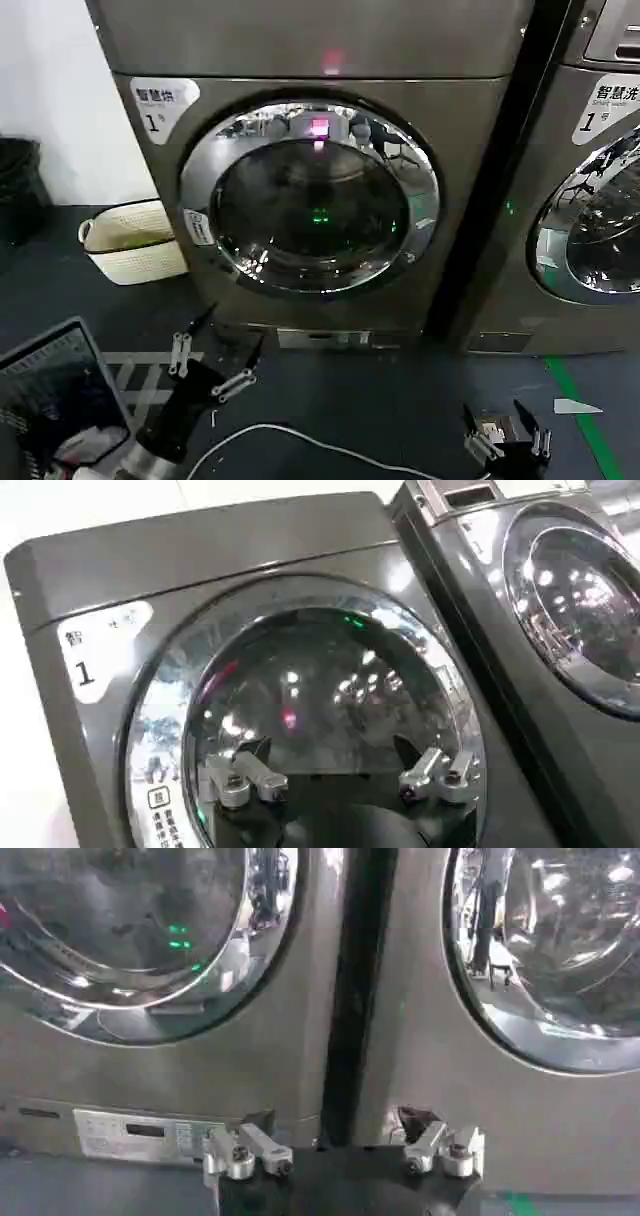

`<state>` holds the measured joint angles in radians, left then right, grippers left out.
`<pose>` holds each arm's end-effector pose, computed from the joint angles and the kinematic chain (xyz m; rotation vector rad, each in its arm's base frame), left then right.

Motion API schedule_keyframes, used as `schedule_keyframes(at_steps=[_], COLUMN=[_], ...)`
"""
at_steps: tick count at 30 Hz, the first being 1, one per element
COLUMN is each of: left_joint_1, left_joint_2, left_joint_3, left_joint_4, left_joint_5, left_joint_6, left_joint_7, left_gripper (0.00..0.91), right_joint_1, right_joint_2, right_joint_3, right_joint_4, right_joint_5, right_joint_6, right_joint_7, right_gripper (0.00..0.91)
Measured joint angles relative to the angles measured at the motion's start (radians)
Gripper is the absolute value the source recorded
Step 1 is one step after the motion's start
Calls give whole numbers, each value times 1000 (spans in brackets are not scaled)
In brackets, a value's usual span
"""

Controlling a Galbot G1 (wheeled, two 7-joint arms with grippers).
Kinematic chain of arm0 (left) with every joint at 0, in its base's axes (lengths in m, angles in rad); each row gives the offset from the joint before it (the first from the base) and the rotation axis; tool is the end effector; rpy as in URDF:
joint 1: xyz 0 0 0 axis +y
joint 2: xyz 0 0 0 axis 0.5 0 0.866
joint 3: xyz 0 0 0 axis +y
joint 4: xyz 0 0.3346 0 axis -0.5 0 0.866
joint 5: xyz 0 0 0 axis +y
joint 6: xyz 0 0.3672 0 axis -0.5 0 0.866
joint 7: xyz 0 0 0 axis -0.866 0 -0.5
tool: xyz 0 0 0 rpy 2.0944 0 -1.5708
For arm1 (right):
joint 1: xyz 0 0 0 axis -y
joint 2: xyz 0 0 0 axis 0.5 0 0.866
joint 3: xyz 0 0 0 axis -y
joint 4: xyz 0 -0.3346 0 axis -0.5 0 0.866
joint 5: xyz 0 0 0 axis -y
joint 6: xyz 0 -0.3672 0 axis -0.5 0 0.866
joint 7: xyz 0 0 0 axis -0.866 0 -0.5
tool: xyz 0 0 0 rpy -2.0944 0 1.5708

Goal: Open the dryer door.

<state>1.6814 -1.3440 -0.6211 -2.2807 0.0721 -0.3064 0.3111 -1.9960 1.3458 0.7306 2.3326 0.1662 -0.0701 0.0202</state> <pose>0.1719 0.0478 -0.2341 0.5783 2.6956 0.5005 0.0971 -0.0713 -0.2503 -0.0066 -2.9019 0.2049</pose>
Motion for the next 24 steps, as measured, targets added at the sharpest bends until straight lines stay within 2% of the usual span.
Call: schedule_keyframes(at_steps=[3,10,19,24], left_joint_1=[0,13,40,54], left_joint_2=[-1,0,-10,-14], left_joint_3=[0,1,-11,-27], left_joint_4=[0,-19,-58,-67], left_joint_5=[0,1,3,5], left_joint_6=[0,2,7,5], left_joint_7=[0,1,5,6], left_gripper=[907,907,907,907], right_joint_1=[43,186,426,625], right_joint_2=[-25,-175,-395,-491], right_joint_3=[10,-10,-115,-252], right_joint_4=[-15,-82,-157,-220], right_joint_5=[3,123,271,293], right_joint_6=[31,68,38,35], right_joint_7=[-26,-126,-162,-155], right_gripper=[907,907,907,907])
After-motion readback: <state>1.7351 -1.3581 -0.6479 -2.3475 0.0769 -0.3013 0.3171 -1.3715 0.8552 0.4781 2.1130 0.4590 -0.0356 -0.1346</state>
